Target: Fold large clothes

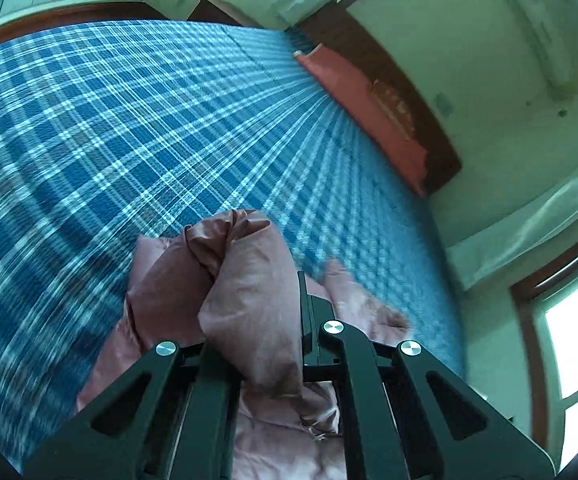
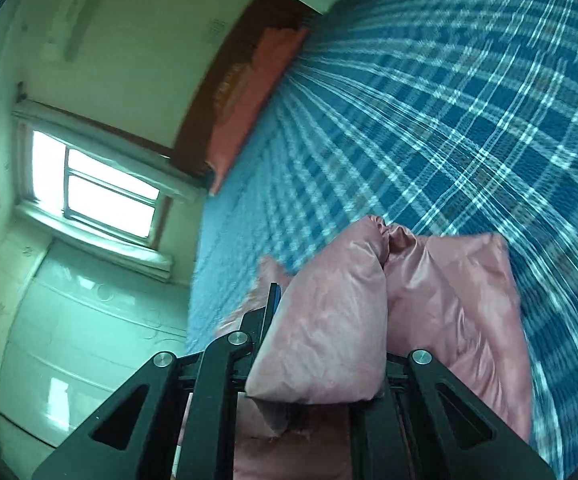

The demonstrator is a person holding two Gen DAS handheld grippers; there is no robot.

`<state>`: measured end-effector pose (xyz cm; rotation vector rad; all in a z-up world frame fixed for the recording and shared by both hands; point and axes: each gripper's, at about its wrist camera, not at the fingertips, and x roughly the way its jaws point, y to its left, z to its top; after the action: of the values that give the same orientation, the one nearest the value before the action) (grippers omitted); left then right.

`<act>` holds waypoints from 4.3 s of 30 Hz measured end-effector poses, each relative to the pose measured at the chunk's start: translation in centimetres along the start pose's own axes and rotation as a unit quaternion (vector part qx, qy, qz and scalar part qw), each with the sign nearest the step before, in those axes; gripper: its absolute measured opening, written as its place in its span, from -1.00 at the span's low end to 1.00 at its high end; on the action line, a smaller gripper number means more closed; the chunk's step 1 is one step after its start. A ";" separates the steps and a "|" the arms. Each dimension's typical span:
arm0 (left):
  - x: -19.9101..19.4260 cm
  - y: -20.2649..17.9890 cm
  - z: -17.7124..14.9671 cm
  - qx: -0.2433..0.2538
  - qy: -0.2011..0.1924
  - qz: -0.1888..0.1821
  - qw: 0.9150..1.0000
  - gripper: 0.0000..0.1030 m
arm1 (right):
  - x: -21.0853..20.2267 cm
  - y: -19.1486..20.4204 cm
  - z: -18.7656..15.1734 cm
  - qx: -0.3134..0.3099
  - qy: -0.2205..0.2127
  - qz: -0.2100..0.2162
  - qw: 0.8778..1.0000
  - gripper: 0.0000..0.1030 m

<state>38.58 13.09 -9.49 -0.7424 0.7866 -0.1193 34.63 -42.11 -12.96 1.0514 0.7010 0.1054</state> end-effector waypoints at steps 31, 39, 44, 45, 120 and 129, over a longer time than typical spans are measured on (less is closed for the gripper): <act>7.6 -2.3 0.0 0.171 0.012 0.143 0.975 0.28 | 11.8 9.4 -5.7 -0.344 0.049 -0.187 0.919 0.29; 8.2 -2.4 1.4 0.167 0.021 0.127 0.978 0.28 | 12.8 9.6 -3.2 -0.331 0.054 -0.197 0.921 0.29; 9.3 -0.3 3.1 0.124 0.026 0.134 0.983 0.29 | 12.3 6.5 -0.2 -0.298 0.034 -0.275 0.913 0.29; 9.9 0.2 3.2 0.111 0.034 0.132 0.984 0.29 | 12.7 5.6 0.1 -0.285 0.043 -0.281 0.915 0.29; -11.3 6.4 -14.7 -0.070 -0.034 0.074 0.994 -0.78 | -11.8 -5.9 -15.1 0.021 -0.045 -0.051 0.997 -0.65; -15.4 8.2 -17.5 -0.071 -0.031 0.077 0.994 -0.78 | -15.2 -6.5 -17.8 0.020 -0.038 -0.045 0.998 -0.65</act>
<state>14.32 14.86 -13.81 -0.8123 0.7952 0.0995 10.95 -37.98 -16.45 1.0553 0.6817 -0.0261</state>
